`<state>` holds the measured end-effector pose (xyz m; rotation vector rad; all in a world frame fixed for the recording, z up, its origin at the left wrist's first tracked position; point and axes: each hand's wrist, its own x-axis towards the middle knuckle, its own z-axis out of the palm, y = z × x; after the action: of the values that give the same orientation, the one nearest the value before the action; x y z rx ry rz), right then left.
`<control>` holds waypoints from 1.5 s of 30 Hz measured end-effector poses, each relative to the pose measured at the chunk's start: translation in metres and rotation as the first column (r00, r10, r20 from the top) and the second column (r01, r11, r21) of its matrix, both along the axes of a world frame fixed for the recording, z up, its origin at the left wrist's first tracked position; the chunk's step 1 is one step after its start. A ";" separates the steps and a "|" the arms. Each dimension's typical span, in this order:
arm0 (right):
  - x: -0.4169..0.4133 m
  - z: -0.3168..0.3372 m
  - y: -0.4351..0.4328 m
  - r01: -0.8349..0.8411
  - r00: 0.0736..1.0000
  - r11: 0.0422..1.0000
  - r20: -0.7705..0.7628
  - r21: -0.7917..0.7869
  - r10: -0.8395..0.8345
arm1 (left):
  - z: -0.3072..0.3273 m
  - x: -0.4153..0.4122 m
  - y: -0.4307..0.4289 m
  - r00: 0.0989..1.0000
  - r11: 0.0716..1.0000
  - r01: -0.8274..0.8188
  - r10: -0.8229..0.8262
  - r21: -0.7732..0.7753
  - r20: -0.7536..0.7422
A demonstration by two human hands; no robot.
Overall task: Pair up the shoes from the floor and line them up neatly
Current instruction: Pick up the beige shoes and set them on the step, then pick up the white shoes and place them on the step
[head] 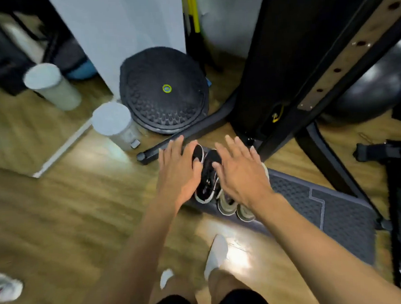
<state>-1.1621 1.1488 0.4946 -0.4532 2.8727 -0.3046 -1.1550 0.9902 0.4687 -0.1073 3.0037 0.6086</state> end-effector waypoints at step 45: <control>0.456 0.011 -0.685 -0.985 0.166 0.168 0.082 -0.028 0.983 | 0.040 0.607 -0.532 0.141 0.142 -0.989 0.989 -0.029 0.033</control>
<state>-0.7057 0.4642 0.5053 -2.0816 1.8065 0.0003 -0.5480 0.4580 0.5084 -2.2255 2.3703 0.5752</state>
